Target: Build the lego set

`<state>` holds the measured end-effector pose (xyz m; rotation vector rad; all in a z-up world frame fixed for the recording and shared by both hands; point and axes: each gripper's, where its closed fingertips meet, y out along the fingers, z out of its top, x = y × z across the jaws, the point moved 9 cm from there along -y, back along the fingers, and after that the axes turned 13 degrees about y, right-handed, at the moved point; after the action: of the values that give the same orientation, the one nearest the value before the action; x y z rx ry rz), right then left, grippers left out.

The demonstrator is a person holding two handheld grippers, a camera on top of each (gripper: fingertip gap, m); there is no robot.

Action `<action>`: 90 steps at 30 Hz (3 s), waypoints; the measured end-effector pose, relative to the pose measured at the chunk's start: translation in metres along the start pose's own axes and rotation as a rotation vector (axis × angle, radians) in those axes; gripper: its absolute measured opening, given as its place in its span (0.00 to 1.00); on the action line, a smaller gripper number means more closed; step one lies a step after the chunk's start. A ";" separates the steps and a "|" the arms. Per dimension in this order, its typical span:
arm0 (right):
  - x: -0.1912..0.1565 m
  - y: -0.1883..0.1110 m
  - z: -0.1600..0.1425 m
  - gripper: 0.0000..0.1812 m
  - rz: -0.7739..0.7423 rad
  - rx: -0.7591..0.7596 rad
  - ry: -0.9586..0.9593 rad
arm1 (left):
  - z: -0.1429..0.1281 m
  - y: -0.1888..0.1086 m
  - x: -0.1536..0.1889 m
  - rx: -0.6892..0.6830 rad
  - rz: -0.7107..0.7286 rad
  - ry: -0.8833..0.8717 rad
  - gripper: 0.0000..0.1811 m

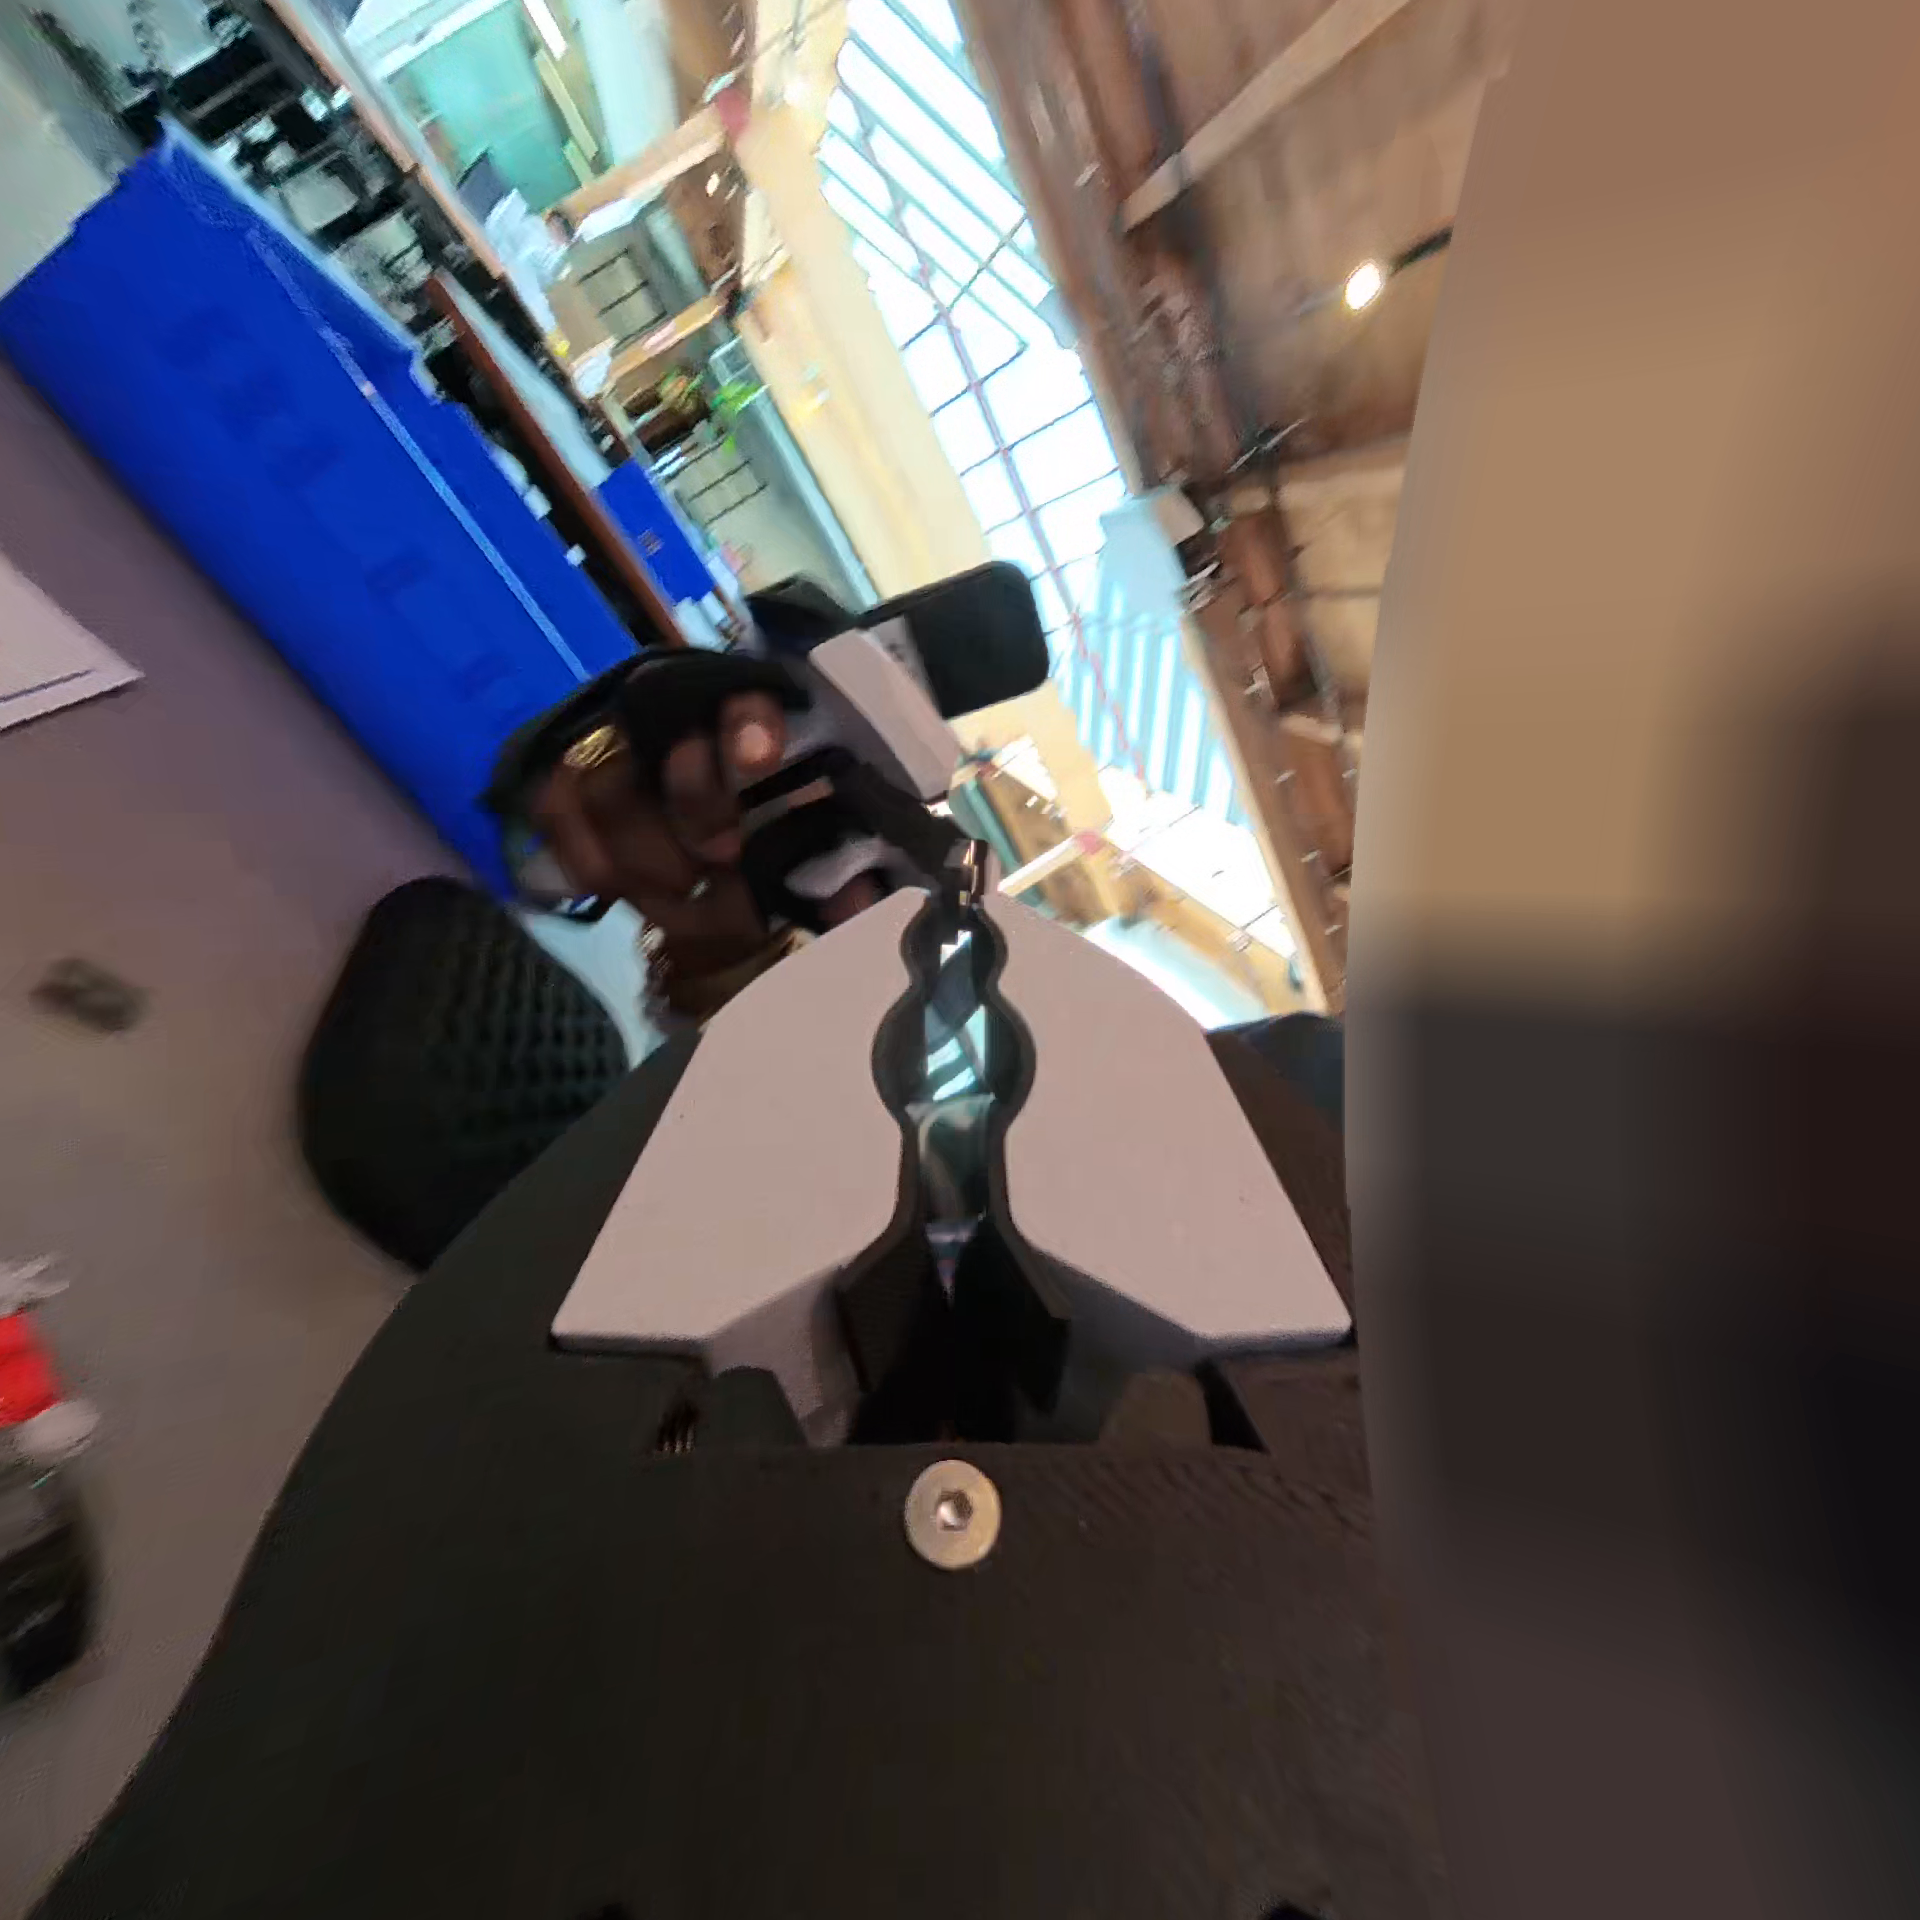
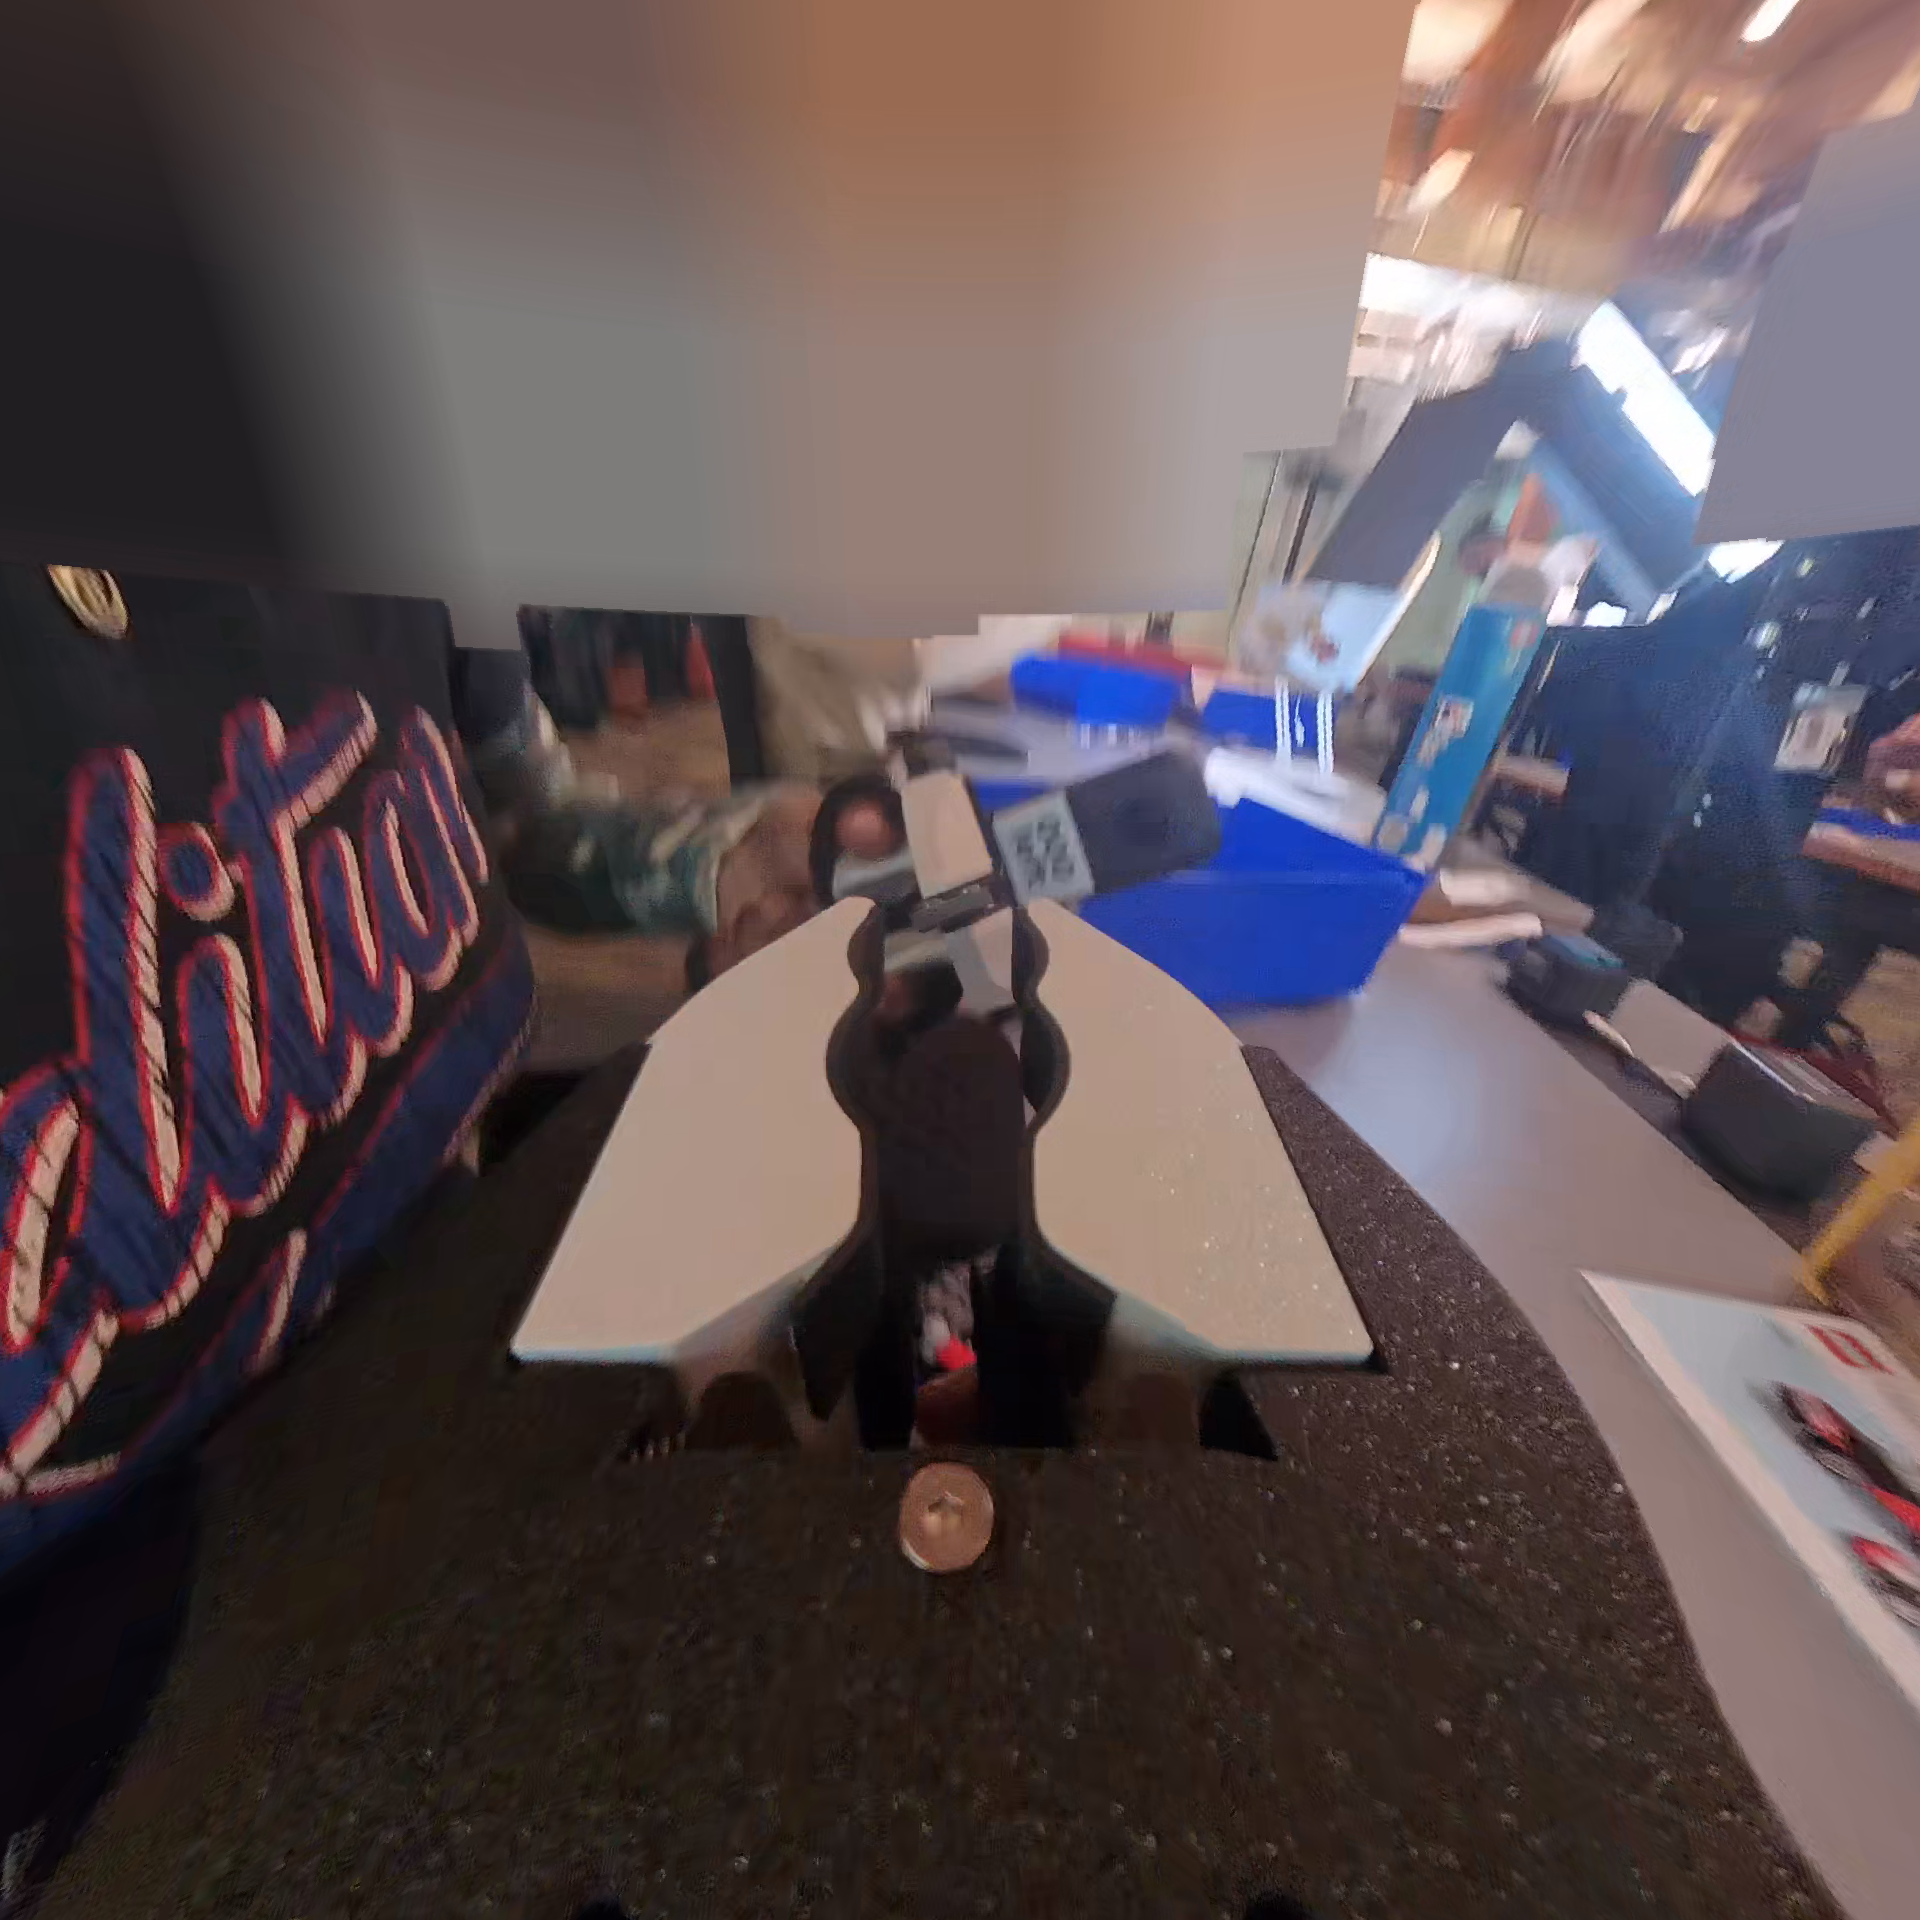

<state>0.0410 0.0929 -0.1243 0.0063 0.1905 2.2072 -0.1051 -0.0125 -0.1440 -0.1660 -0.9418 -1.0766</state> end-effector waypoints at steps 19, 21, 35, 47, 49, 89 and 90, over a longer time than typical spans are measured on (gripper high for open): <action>-0.016 0.021 0.007 0.09 -0.172 -0.386 -0.393 | 0.000 -0.009 -0.008 -0.107 0.067 0.004 0.02; -0.019 0.022 0.006 0.09 -0.190 -0.395 -0.415 | -0.001 -0.009 -0.009 -0.106 0.066 -0.005 0.02; -0.020 0.020 0.003 0.11 -0.199 -0.415 -0.417 | -0.002 -0.010 -0.013 -0.108 0.068 -0.034 0.02; -0.018 0.019 0.000 0.09 -0.234 -0.407 -0.402 | -0.002 -0.008 -0.014 -0.107 0.069 -0.031 0.02; -0.017 0.019 -0.001 0.09 -0.242 -0.394 -0.388 | -0.001 -0.009 -0.015 -0.105 0.069 -0.025 0.02; 0.020 0.011 -0.100 0.09 -0.492 -0.853 0.364 | -0.041 -0.040 -0.046 -1.072 0.551 0.533 0.32; 0.019 0.009 -0.100 0.09 -0.493 -0.857 0.364 | -0.046 -0.037 -0.043 -1.063 0.520 0.501 0.30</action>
<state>0.0154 0.0896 -0.2227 -0.8245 -0.5132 1.6275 -0.1142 -0.0267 -0.2147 -0.9125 0.2007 -0.9572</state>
